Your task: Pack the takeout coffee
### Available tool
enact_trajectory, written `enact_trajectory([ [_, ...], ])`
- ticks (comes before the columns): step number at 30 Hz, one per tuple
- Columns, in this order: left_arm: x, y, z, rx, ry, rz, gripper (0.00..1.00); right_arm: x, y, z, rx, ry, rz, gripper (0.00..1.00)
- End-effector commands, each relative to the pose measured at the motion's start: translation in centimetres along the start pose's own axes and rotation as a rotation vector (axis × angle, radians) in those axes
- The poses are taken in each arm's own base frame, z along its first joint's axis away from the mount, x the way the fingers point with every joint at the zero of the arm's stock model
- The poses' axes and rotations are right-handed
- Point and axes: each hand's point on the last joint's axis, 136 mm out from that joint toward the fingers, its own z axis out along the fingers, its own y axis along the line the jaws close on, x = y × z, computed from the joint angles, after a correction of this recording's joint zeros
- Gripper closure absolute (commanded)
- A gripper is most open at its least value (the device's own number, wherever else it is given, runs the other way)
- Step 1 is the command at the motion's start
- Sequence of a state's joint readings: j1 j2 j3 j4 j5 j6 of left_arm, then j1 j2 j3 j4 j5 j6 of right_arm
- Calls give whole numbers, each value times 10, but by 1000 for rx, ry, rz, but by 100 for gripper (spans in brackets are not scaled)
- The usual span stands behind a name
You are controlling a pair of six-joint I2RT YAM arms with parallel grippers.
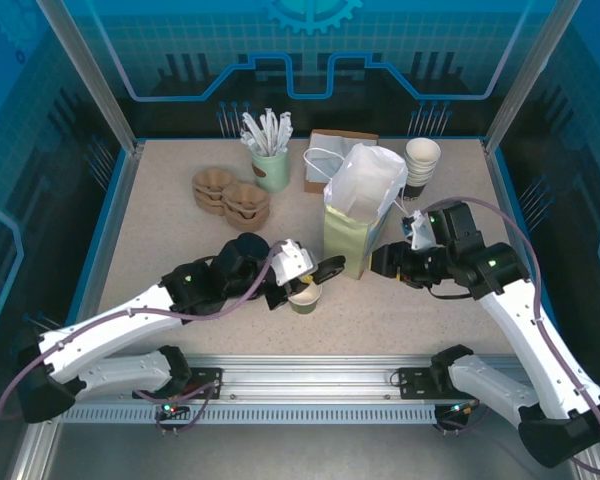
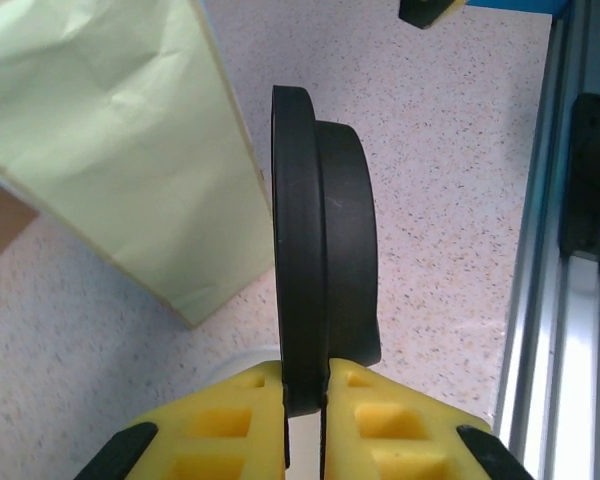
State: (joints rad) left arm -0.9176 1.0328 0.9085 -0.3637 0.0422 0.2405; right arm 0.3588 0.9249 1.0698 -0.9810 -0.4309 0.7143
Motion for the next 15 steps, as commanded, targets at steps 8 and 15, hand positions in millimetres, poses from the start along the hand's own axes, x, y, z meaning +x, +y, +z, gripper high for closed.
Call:
enact_trajectory([
  [8, 2, 0, -42, -11, -20, -405, 89, 7, 10, 16, -139, -19, 56, 47],
  [15, 16, 5, -49, -30, 21, -664, 89, 14, 9, 36, -139, -17, 59, 46],
])
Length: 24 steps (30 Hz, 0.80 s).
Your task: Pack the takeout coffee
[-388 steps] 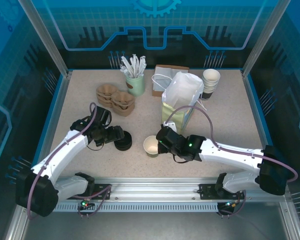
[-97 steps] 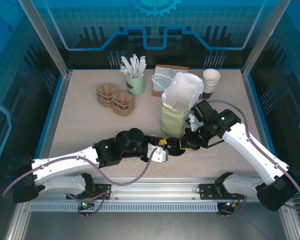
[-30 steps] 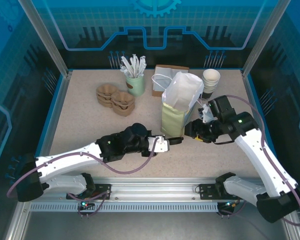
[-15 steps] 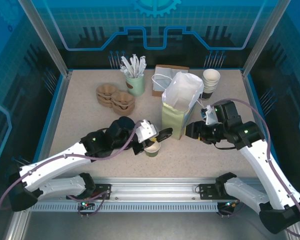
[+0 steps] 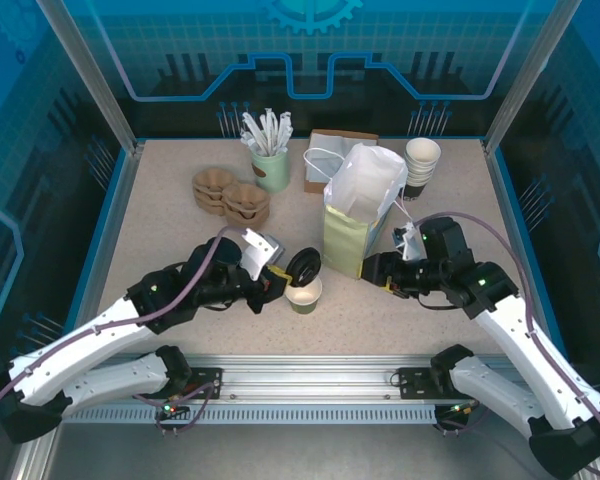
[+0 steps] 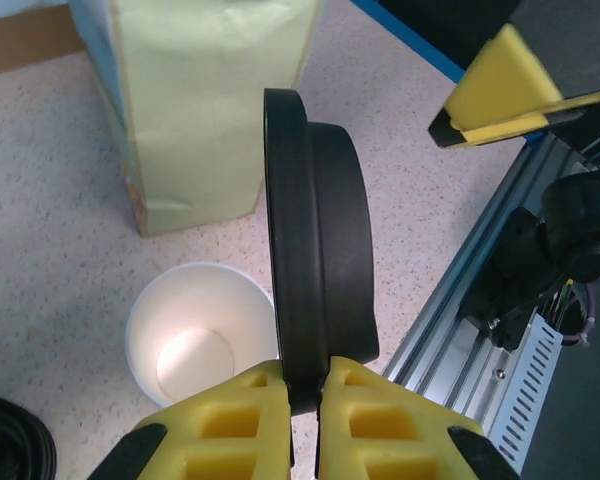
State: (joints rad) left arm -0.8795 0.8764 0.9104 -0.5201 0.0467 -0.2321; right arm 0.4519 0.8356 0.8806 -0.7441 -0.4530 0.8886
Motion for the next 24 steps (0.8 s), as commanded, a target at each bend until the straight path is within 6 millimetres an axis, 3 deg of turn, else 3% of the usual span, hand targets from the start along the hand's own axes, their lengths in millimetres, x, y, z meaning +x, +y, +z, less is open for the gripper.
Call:
enact_trajectory([
  [1, 6, 4, -7, 0, 29, -195, 89, 0, 2, 14, -30, -8, 15, 47],
  [12, 18, 14, 3, 84, 56, -435, 89, -3, 21, 26, -90, -82, -142, 41],
  [24, 34, 27, 24, 182, 86, -585, 88, -4, 8, 46, -64, -140, -207, 40],
])
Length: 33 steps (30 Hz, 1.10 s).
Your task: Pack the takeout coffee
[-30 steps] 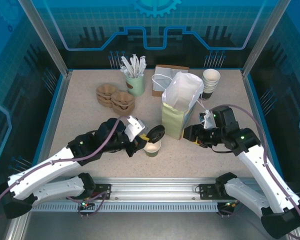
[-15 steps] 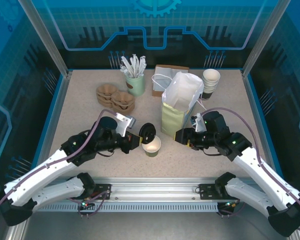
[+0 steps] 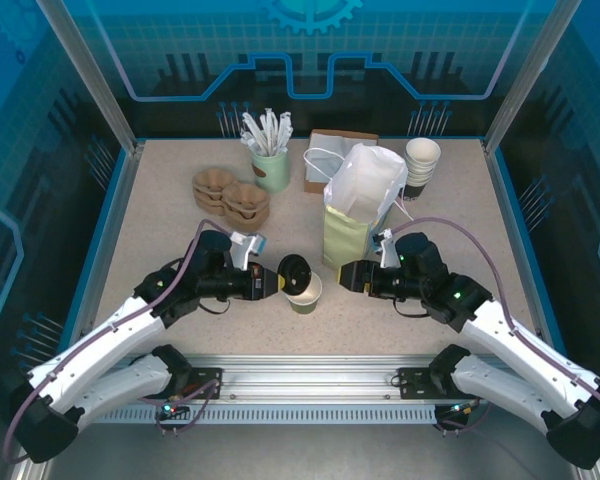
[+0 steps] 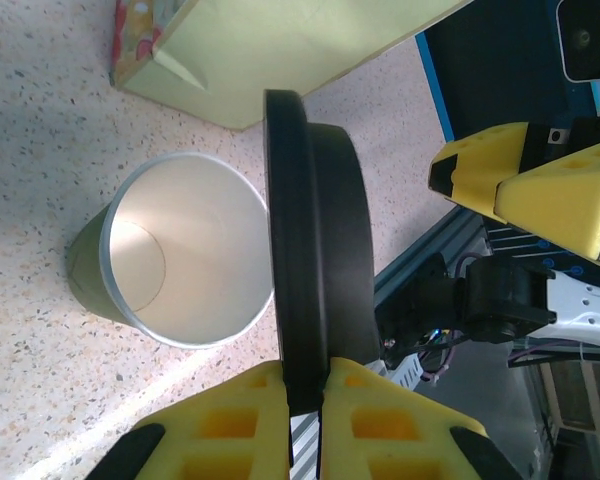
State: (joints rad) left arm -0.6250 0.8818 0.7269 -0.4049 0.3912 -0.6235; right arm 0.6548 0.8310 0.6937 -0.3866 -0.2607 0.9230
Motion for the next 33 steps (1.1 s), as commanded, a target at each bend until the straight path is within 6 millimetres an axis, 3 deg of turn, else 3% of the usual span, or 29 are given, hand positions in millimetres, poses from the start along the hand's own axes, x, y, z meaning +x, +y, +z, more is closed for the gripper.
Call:
enact_trajectory([
  [1, 2, -5, 4, 80, 16, -36, 88, -6, 1, 3, -7, -52, -48, 40],
  [20, 0, 15, 21, 155, 63, -131, 88, 8, -11, 38, 43, 1, -15, 39],
  [33, 13, 22, 24, 164, 103, -154, 87, 15, -19, 50, 89, -1, 22, 39],
])
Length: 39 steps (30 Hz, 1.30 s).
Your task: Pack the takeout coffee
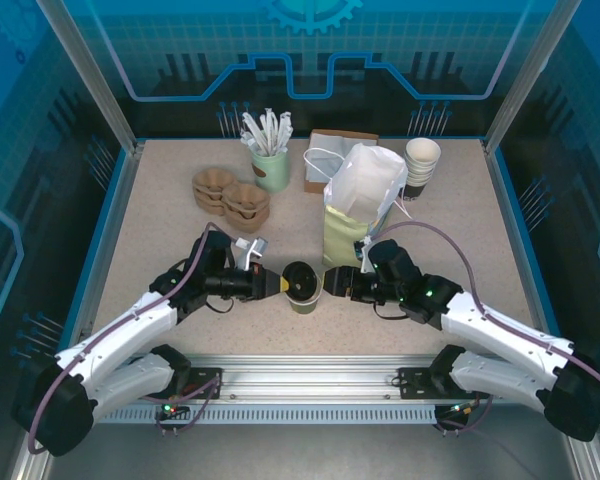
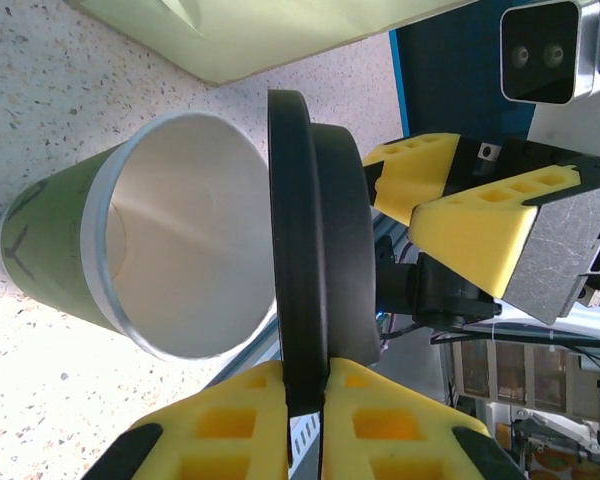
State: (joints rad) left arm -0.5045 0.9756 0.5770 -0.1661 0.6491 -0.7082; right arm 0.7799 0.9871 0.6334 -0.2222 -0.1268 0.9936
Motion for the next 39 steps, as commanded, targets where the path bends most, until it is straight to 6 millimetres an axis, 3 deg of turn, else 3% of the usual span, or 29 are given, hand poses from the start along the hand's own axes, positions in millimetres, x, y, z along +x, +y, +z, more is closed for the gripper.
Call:
enact_trajectory([
  [1, 5, 3, 0, 18, 22, -12, 87, 1, -3, 4, 14, -20, 9, 39],
  [39, 12, 27, 14, -33, 92, -32, 66, 3, 14, 28, -2, 17, -15, 39],
])
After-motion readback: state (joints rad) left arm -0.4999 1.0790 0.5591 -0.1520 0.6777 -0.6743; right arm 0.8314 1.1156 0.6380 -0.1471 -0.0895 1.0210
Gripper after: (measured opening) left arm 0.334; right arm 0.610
